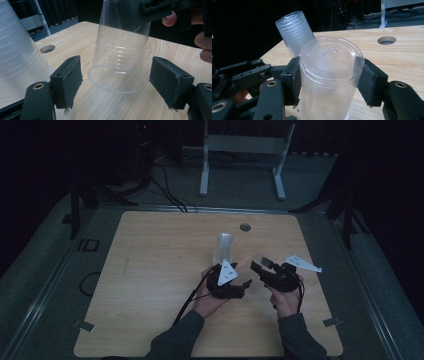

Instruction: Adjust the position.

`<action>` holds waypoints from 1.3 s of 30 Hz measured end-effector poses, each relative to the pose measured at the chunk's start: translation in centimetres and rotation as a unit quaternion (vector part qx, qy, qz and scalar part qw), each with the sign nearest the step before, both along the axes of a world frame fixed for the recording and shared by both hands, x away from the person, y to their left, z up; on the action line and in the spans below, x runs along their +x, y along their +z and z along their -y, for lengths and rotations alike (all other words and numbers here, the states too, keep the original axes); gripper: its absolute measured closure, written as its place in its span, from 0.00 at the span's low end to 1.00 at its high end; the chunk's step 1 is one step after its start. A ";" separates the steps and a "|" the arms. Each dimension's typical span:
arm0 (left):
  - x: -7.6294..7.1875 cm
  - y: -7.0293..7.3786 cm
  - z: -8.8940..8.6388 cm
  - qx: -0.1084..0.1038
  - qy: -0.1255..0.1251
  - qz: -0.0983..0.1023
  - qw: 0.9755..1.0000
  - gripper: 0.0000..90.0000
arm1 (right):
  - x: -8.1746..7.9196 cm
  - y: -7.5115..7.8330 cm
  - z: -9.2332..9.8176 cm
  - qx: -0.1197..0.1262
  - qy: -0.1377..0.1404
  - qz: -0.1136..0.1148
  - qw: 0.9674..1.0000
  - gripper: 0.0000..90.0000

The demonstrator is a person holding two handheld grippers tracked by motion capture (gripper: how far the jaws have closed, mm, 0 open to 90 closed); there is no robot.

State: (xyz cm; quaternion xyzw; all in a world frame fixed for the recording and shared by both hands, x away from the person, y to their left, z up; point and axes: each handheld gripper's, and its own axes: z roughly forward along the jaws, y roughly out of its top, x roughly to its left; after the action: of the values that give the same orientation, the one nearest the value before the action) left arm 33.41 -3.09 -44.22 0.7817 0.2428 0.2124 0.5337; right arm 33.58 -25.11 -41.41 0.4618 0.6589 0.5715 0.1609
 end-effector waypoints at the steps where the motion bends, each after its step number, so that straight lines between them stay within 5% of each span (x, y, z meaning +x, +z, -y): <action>1: 0.0 0.0 0.0 -0.002 -0.001 -0.001 1.000 0.28 | 0.0 0.0 0.0 0.001 0.001 0.000 1.000 0.47; 8: 0.2 -0.2 0.2 -0.016 -0.017 0.004 1.000 0.28 | 0.0 -0.2 0.0 0.010 0.006 -0.008 1.000 0.47; 39: 1.1 -0.9 0.7 -0.032 -0.016 -0.014 0.999 0.24 | 0.3 -0.9 0.4 0.069 0.023 -0.040 0.997 0.47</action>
State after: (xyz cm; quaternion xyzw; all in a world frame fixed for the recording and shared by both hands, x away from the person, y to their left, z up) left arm 34.49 -3.80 -45.14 0.7710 0.2442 0.1851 0.5583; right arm 33.92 -25.56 -42.33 0.4793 0.6344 0.5998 0.0894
